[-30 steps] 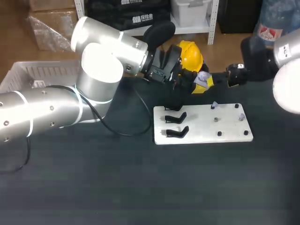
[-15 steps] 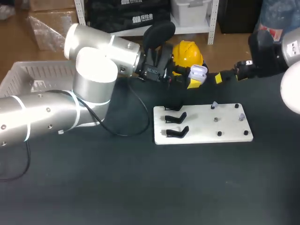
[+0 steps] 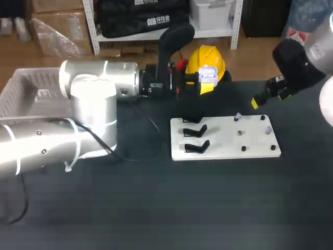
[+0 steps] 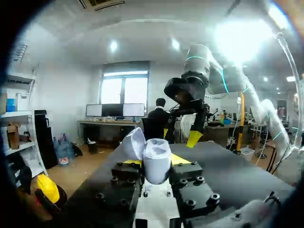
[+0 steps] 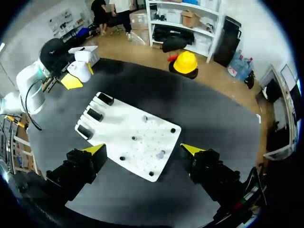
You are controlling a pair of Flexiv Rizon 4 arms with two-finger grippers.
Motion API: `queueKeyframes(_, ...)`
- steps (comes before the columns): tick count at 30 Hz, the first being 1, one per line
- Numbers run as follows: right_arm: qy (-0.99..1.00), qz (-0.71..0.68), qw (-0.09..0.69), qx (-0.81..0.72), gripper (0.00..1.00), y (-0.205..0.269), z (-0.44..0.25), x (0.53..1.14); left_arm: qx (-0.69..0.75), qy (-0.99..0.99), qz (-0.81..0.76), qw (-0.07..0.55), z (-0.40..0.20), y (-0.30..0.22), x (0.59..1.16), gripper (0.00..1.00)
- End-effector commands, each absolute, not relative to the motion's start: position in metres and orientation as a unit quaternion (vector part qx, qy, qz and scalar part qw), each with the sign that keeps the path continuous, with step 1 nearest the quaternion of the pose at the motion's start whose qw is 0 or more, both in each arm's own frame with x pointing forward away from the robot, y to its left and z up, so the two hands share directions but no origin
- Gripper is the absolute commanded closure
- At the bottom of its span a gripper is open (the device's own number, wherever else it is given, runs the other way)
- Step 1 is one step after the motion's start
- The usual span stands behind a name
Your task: Pick up each earbud case from the left stands, insert the matching earbuds, close the lid, and place the case in the box.
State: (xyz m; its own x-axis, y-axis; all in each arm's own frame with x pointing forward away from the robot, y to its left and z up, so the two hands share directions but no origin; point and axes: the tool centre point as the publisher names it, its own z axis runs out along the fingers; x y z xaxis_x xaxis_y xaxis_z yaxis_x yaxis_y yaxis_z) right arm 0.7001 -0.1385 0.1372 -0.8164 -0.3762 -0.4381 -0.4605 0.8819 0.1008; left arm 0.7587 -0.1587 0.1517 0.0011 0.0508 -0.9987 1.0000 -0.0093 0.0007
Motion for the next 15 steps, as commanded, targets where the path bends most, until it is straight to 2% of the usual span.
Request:
queueKeyframes(1, 0.954, 0.021, 0.228, -0.194, 0.0, -0.143, 0.135, 0.696, 0.507, 0.516, -0.463, 0.513, 0.152, -0.155, 0.745, 1.0)
queueKeyframes(15, 0.963, 0.005, 0.204, -0.178, 0.0, -0.149, 0.123, 0.696, 0.514, 0.53, -0.434, 0.516, 0.153, -0.152, 0.728, 1.0)
